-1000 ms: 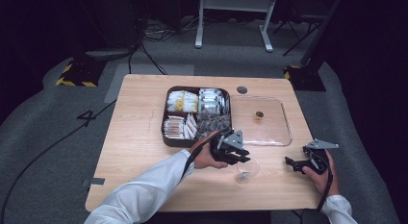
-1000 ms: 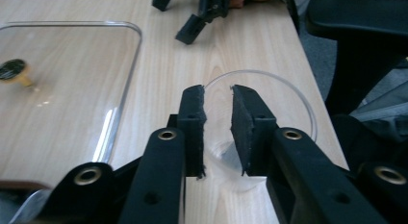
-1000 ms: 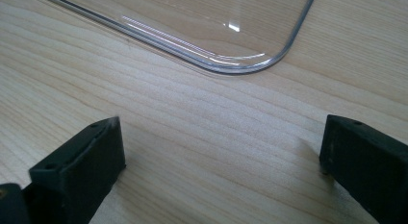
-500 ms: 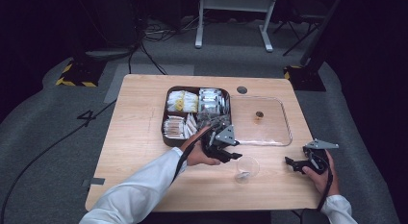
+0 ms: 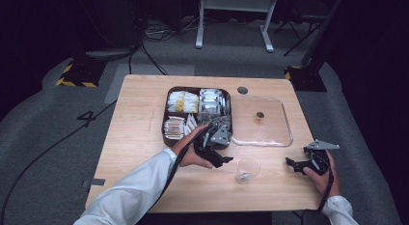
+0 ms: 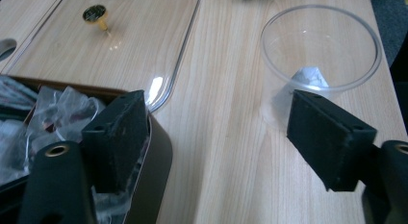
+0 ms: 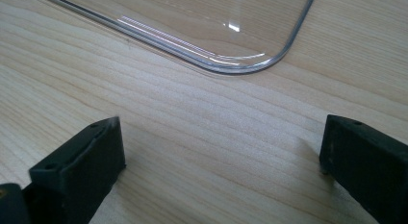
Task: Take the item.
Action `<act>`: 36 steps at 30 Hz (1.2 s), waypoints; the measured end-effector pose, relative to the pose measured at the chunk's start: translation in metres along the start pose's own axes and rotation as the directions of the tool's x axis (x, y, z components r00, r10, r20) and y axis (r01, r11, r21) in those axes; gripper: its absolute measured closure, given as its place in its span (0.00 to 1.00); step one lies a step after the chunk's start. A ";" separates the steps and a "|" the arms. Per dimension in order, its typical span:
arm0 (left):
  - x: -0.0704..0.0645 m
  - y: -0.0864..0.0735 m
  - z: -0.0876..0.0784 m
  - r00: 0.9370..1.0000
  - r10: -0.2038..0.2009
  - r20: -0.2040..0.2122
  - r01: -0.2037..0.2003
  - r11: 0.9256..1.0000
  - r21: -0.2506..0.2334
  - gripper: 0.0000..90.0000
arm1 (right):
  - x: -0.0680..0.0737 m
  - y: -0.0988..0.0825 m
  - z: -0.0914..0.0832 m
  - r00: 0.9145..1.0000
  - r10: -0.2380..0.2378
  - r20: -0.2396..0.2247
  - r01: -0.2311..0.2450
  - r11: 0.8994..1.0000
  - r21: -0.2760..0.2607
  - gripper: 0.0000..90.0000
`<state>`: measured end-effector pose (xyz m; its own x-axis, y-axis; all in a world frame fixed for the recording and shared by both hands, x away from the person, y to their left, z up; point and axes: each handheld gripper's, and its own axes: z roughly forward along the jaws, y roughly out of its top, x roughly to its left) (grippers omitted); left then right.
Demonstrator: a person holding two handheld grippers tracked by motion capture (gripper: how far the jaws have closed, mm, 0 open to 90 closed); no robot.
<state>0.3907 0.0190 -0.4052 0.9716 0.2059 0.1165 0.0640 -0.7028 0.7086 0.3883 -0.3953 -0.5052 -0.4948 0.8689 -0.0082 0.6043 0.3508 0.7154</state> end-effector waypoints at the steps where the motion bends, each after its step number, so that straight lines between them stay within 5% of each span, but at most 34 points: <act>1: 0.000 -0.001 -0.001 1.000 -0.007 -0.005 0.007 1.000 0.001 0.23 | 0.000 0.000 0.000 1.000 0.000 0.000 0.000 1.000 0.000 0.02; 4: 0.001 -0.005 -0.003 0.999 -0.011 -0.045 0.012 1.000 0.021 0.23 | 0.000 0.000 0.000 1.000 0.000 0.000 0.000 1.000 0.000 0.02; 13: -0.002 -0.018 -0.014 0.998 -0.019 -0.062 0.020 0.999 0.024 0.21 | 0.000 0.000 0.000 1.000 0.000 0.000 0.000 1.000 0.000 0.02; 21: -0.004 -0.040 -0.031 0.992 -0.029 -0.121 0.033 0.999 0.031 0.21 | 0.000 0.000 0.000 1.000 0.001 0.002 -0.001 1.000 0.000 0.02; 31: -0.008 -0.081 -0.048 0.976 -0.055 -0.211 0.072 0.995 0.074 0.21 | 0.000 0.000 0.000 1.000 0.002 0.001 -0.002 1.000 0.000 0.02; 36: -0.008 -0.101 -0.057 0.968 -0.103 -0.229 0.122 0.990 0.070 0.21 | 0.000 0.000 0.000 1.000 0.002 0.003 -0.002 1.000 -0.001 0.02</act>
<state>0.3633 0.1272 -0.4375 0.8815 0.4282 0.1992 0.1979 -0.7180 0.6673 0.3880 -0.3952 -0.5053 -0.4918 0.8707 -0.0082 0.6050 0.3485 0.7159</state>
